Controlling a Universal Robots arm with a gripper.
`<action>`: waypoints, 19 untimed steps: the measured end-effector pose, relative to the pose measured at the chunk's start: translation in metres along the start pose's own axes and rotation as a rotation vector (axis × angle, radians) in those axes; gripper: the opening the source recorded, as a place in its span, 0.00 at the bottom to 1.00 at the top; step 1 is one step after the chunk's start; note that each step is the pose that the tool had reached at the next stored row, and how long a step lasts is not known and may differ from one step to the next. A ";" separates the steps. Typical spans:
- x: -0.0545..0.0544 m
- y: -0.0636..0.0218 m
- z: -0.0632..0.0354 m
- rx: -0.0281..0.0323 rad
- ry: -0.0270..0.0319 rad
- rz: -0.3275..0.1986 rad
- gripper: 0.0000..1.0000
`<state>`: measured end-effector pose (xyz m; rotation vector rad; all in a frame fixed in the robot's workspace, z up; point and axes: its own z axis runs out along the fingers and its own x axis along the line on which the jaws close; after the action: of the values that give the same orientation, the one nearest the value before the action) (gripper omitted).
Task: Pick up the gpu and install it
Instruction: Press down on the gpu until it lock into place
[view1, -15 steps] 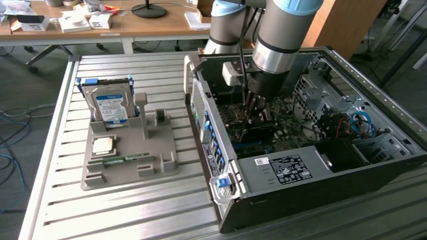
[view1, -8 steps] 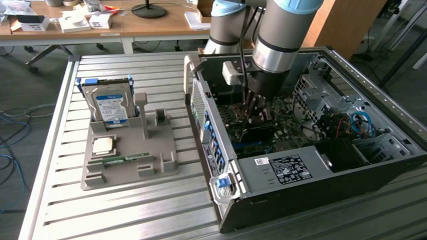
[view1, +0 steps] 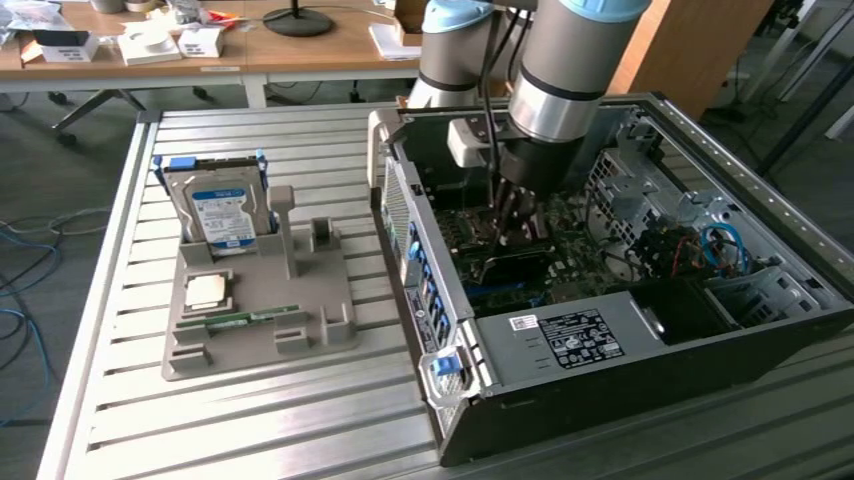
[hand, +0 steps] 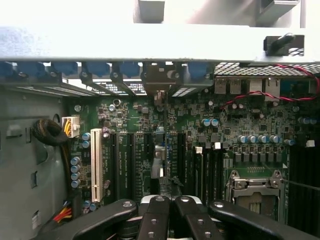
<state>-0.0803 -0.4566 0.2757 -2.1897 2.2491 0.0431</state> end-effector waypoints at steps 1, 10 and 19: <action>0.000 0.0000 0.0000 0.0000 -0.0001 0.000 0.11; 0.001 -0.0001 0.0033 -0.0002 -0.0014 0.000 0.11; 0.001 -0.0002 0.0056 -0.0002 -0.0014 0.000 0.11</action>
<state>-0.0802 -0.4572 0.2700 -2.1892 2.2485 0.0448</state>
